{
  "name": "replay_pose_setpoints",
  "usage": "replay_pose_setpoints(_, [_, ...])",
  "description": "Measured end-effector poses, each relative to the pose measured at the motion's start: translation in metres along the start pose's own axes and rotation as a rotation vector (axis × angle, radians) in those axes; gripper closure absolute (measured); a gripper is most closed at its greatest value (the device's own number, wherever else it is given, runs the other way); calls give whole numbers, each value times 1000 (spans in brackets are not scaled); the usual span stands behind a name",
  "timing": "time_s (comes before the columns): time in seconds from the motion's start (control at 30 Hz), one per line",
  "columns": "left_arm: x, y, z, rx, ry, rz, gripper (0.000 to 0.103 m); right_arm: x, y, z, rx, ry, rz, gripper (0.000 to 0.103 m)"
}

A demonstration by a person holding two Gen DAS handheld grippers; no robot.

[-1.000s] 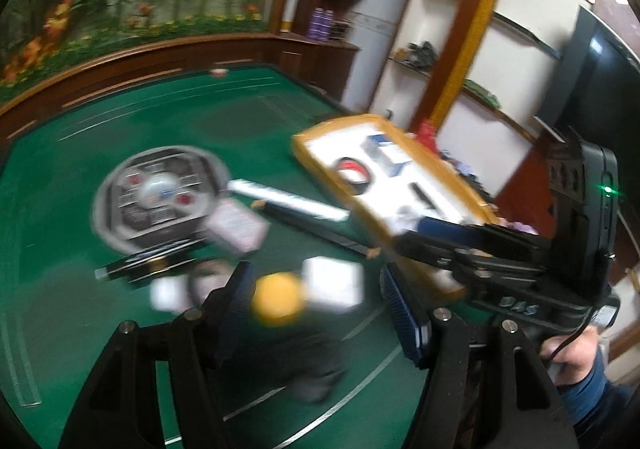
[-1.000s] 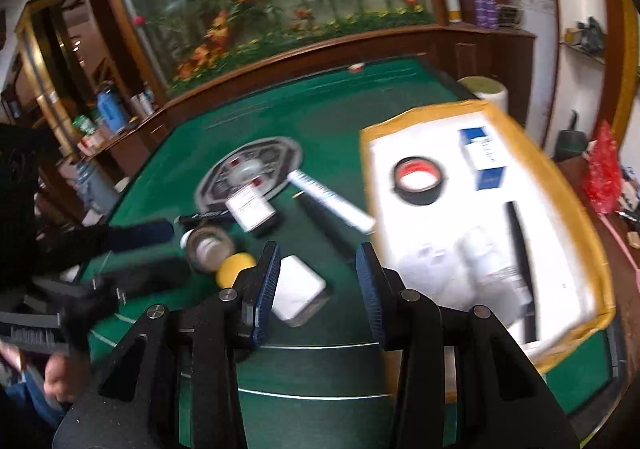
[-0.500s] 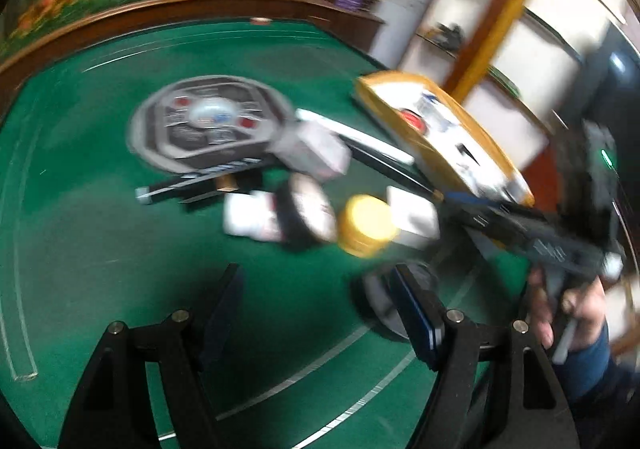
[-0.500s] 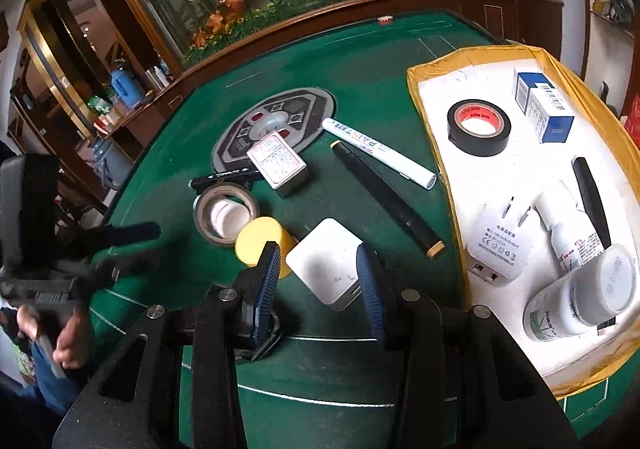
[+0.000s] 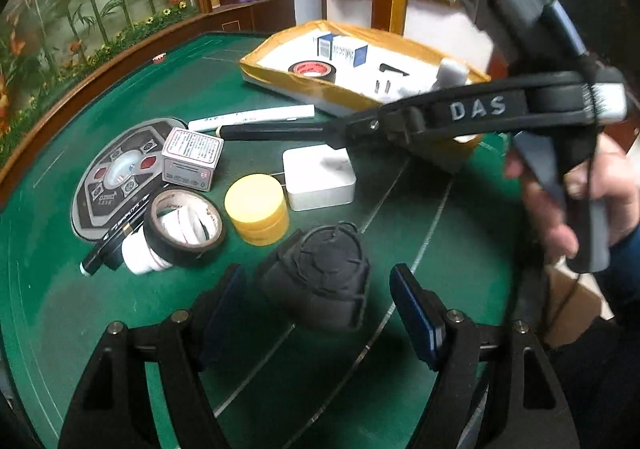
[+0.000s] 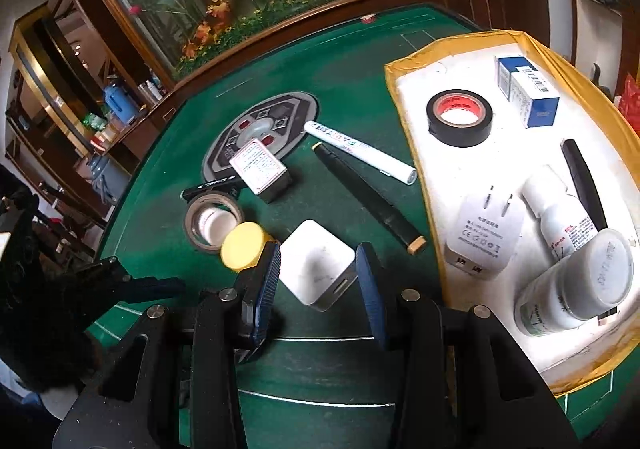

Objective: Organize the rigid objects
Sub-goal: 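Move the right tool to the white cube charger and close on it, then lift the white cube charger off the table with the right tool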

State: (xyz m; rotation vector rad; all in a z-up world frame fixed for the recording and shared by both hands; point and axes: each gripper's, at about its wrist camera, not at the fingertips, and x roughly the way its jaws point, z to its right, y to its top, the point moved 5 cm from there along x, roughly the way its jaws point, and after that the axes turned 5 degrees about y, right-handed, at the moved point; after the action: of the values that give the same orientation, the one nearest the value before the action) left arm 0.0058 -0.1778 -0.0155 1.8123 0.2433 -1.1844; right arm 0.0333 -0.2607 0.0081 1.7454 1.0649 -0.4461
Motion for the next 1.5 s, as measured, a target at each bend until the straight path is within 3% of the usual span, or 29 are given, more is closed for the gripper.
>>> replay_pose_setpoints(0.07, [10, 1, 2, 10, 8, -23, 27, 2, 1, 3, 5, -7, -5, 63])
replay_pose_setpoints(0.13, [18, 3, 5, 16, 23, -25, 27, 4, 2, 3, 8, 5, -6, 49])
replay_pose_setpoints(0.2, [30, -1, 2, -13, 21, -69, 28, 7, 4, 1, -8, 7, -9, 46])
replay_pose_setpoints(0.27, [29, -4, -7, -72, 11, -71, 34, 11, 6, 0, -18, 6, -18, 46])
replay_pose_setpoints(0.37, [21, -11, -23, -129, 54, -70, 35, 20, 7, -2, -25, 7, -39, 46])
replay_pose_setpoints(0.57, [9, -32, -50, -234, 72, -72, 35, 38, 9, -14, -160, -45, -91, 46])
replay_pose_setpoints(1.03, [13, -32, -53, -245, 74, -66, 35, 66, -4, -41, -474, -208, -288, 46])
replay_pose_setpoints(1.1, [11, -33, -53, -249, 71, -59, 35, 64, -5, -42, -492, -217, -269, 53])
replay_pose_setpoints(1.33, [3, -30, -53, -256, 79, -16, 35, 45, -20, -41, -431, -172, -203, 55])
replay_pose_setpoints(1.5, [2, -25, -53, -274, 107, 3, 35, 26, -25, -43, -342, -120, -105, 56])
